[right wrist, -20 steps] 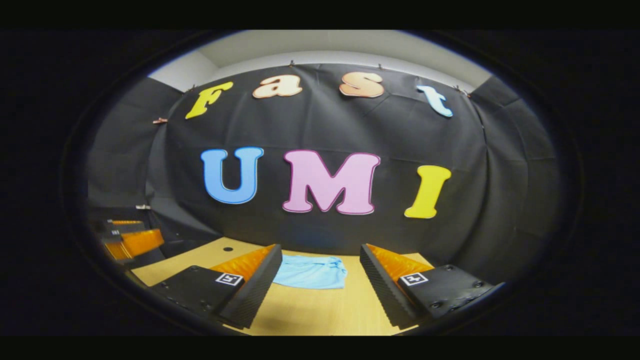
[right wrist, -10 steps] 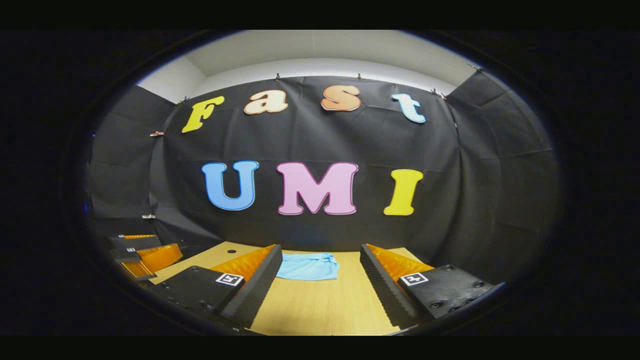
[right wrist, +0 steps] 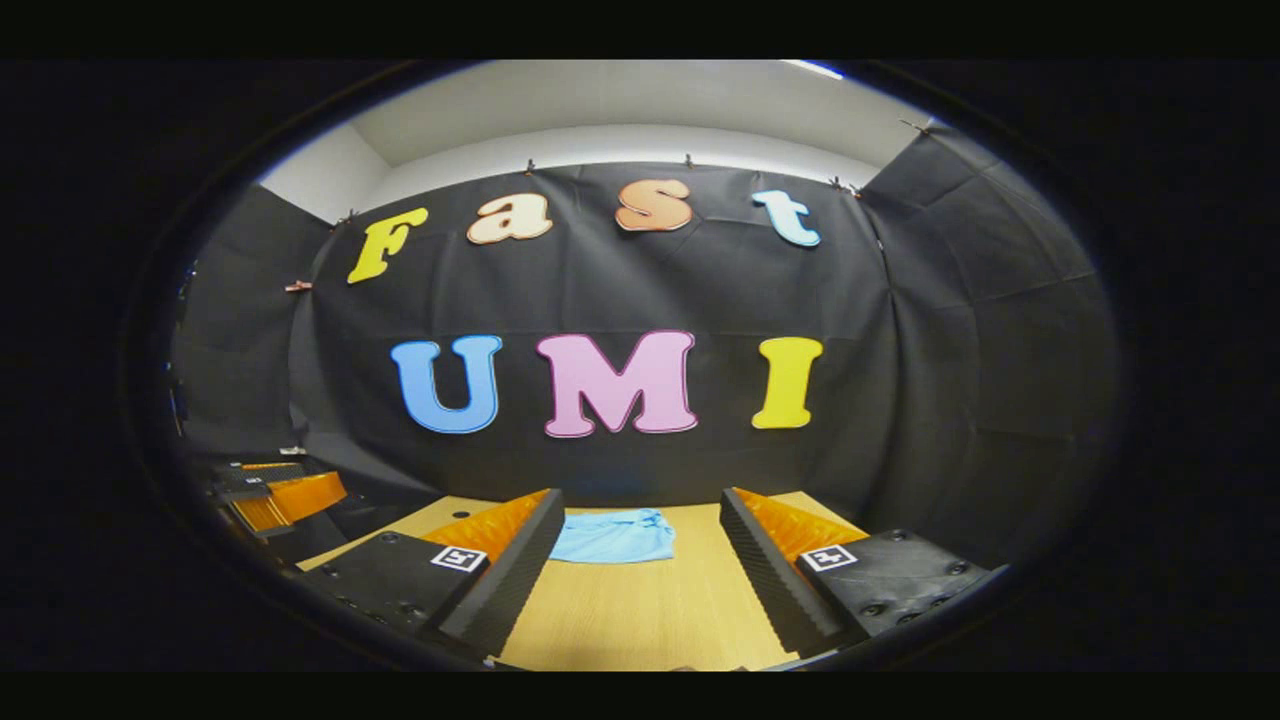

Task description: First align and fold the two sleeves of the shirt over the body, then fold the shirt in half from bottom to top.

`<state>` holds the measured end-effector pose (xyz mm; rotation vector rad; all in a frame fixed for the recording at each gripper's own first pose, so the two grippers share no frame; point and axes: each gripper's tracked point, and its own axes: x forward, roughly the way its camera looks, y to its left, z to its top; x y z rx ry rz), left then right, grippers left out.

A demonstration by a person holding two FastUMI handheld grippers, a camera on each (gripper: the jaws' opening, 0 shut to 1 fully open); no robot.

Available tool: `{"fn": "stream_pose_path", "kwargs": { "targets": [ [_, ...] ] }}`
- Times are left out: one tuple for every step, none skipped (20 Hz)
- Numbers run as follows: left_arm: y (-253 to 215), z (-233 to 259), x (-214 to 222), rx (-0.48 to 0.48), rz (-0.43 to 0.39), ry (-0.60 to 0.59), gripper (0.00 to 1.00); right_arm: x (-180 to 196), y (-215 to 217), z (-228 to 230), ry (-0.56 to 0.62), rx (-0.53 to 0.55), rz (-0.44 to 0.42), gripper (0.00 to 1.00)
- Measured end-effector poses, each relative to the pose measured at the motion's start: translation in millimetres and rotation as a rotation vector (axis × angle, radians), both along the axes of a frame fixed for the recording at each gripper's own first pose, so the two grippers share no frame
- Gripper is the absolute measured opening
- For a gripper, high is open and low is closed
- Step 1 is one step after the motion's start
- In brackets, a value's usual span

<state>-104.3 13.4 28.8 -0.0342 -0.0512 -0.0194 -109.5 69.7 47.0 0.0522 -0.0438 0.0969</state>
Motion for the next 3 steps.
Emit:
{"fn": "stream_pose_path", "kwargs": {
  "targets": [
    [5.6,0.2,1.2,0.007,0.012,0.001,0.96,1.3,1.7,-7.0,0.018,0.011,0.006,0.98],
    [9.8,1.9,1.7,0.004,0.017,-0.001,0.96,2.3,2.1,-11.2,0.030,0.019,0.009,0.98],
    [13.4,4.3,1.9,-0.002,0.020,-0.005,0.96,3.0,1.9,-10.5,0.027,0.026,0.006,0.98]
  ]
}}
